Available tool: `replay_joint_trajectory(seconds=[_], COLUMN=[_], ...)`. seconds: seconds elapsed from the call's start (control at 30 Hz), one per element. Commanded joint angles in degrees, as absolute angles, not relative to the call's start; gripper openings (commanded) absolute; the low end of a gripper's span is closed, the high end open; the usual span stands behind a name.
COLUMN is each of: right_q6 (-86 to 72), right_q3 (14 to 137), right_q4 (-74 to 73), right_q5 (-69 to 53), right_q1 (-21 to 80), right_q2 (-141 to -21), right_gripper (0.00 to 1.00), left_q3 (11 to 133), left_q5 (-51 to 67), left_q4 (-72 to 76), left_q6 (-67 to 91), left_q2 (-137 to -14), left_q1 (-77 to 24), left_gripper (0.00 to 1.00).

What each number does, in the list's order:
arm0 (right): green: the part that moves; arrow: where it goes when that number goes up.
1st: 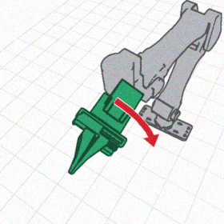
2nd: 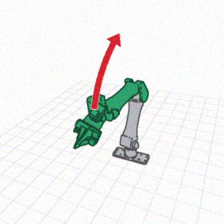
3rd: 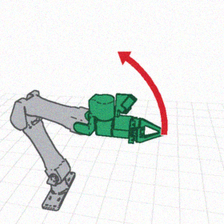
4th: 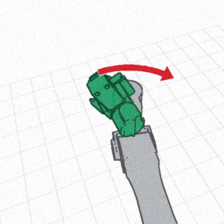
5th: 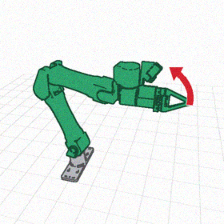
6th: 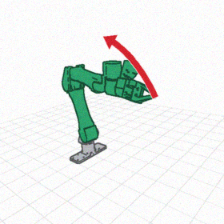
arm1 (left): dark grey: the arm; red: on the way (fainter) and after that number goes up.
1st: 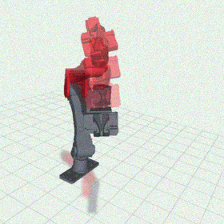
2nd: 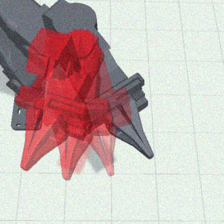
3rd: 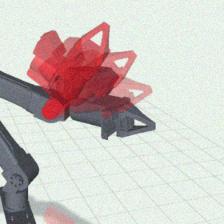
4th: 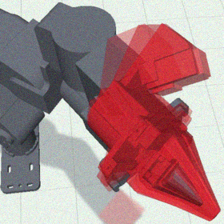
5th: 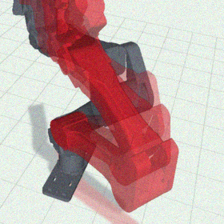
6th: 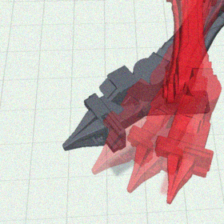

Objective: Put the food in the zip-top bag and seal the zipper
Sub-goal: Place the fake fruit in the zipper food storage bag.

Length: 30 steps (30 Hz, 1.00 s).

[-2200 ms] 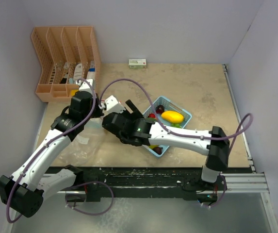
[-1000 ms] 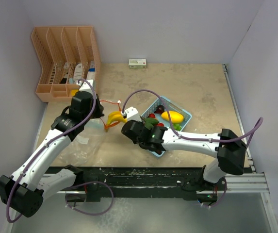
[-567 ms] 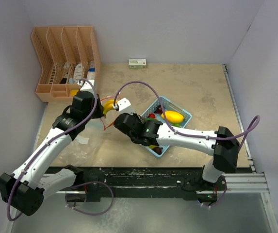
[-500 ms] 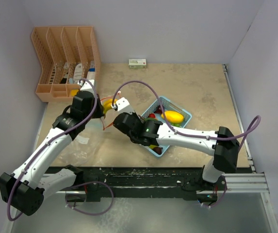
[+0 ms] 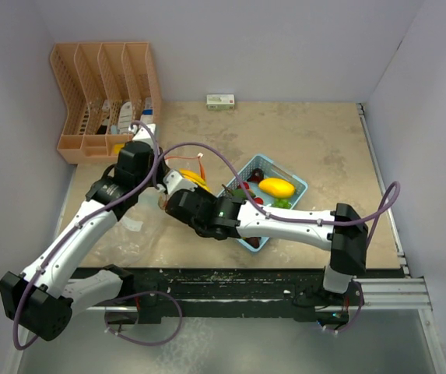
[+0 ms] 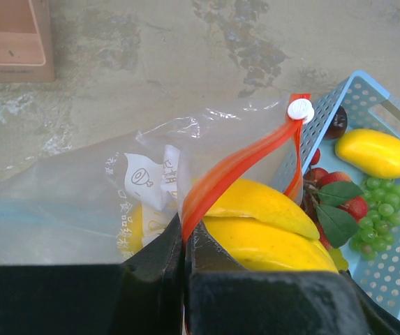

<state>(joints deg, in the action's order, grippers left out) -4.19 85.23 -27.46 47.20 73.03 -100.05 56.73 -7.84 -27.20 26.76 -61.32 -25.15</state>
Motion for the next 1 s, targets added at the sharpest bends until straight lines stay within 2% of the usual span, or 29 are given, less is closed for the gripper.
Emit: replay_joint_trajectory(seconds=[0.0,0.03,0.23,0.33,0.43,0.53,0.63,0.7,0.83,0.97], right_q6=[0.78,1.33,-0.46,1.39,3.47,4.37,1.65,-5.39,-25.25,-32.36], right_q3=[90.39,90.36,87.30,82.90,79.60,78.69,78.48,78.76,80.95,78.34], right_q4=[-27.37,-25.82,-14.46,-2.25,5.82,8.20,5.79,-0.30,-20.90,-27.98], right_q5=[48.53,48.52,56.07,56.75,56.70,57.31,61.05,63.11,58.48,51.71], right_q1=[74.44,74.44,74.53,74.53,74.45,74.44,74.25,73.05,69.38,66.26], right_q2=[-98.78,-98.48,-95.80,-93.27,-91.92,-91.07,-89.46,-87.80,-84.74,-80.52], right_gripper=[0.08,0.12,0.24,0.41,0.52,0.55,0.55,0.60,0.60,0.63], left_q3=[59.54,59.54,58.15,57.31,56.85,56.61,56.86,57.31,58.32,59.33], left_q5=[-4.59,-4.17,-2.68,-0.93,1.15,2.52,2.48,2.05,1.49,-1.13], left_q4=[-23.48,-23.27,-22.88,-22.40,-21.87,-21.54,-22.07,-22.81,-23.90,-24.96], left_q6=[25.24,25.30,25.63,25.69,25.73,25.68,26.09,26.51,27.19,27.13], left_q2=[-61.33,-61.24,-60.74,-60.37,-59.77,-59.16,-58.76,-58.74,-58.68,-57.53], left_q1=[-25.31,-25.31,-25.31,-25.30,-25.31,-25.33,-25.36,-25.31,-25.31,-25.31], left_gripper=[0.00,0.00,0.00,0.00,0.00,0.00,0.00,0.00,0.00,0.00])
